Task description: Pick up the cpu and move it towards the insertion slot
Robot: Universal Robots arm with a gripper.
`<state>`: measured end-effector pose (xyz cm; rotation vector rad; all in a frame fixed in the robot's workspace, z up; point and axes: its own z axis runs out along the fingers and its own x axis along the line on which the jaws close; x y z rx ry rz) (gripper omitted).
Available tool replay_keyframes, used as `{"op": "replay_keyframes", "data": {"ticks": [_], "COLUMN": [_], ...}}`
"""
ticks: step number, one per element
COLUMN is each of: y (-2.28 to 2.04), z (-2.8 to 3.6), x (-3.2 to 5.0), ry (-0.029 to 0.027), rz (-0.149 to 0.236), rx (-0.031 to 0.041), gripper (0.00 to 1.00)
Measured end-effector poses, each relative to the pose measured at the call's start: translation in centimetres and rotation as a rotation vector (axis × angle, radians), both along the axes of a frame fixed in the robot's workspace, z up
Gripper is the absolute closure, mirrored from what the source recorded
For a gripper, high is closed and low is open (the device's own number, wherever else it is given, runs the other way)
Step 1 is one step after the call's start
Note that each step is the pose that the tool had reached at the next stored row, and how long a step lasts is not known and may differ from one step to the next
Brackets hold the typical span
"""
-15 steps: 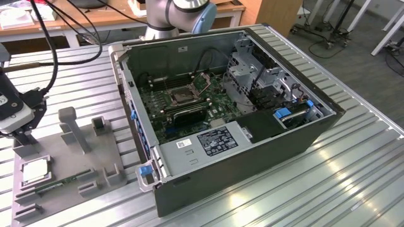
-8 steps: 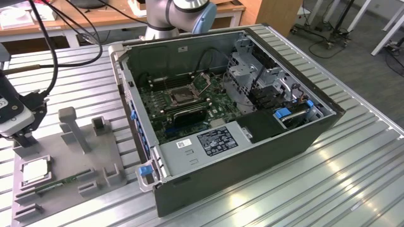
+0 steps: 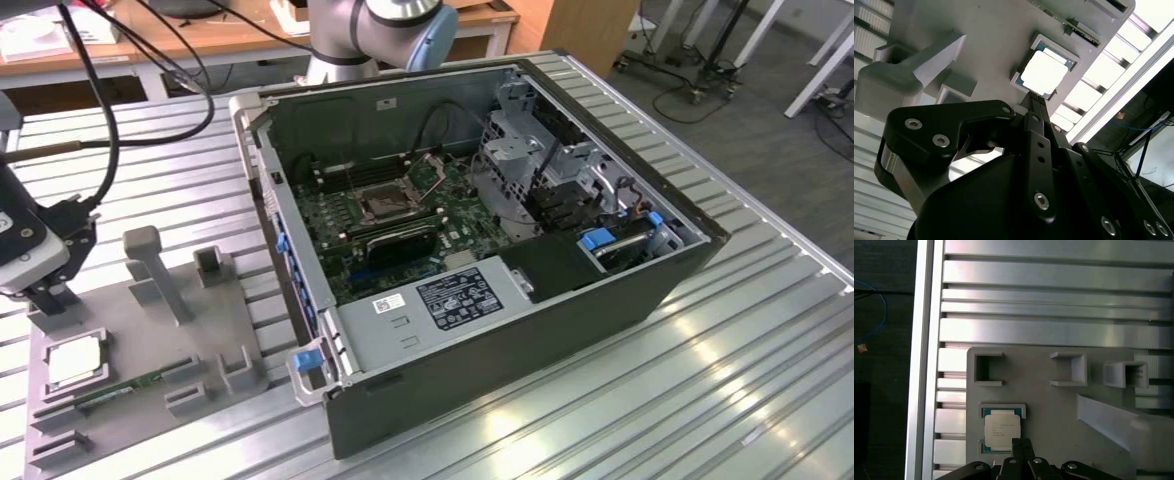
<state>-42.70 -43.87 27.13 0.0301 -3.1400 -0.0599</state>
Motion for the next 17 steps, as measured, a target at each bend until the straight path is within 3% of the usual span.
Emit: {"op": "replay_keyframes", "data": {"ticks": [7,17], "y": [-0.01,0.00], "z": [-0.15,-0.39], "x": [-0.58,-0.61], "ry": [0.0000,0.0000], "rz": [0.000,0.000], "rx": [0.0000,0.0000], "gripper": [0.89,0.89]}}
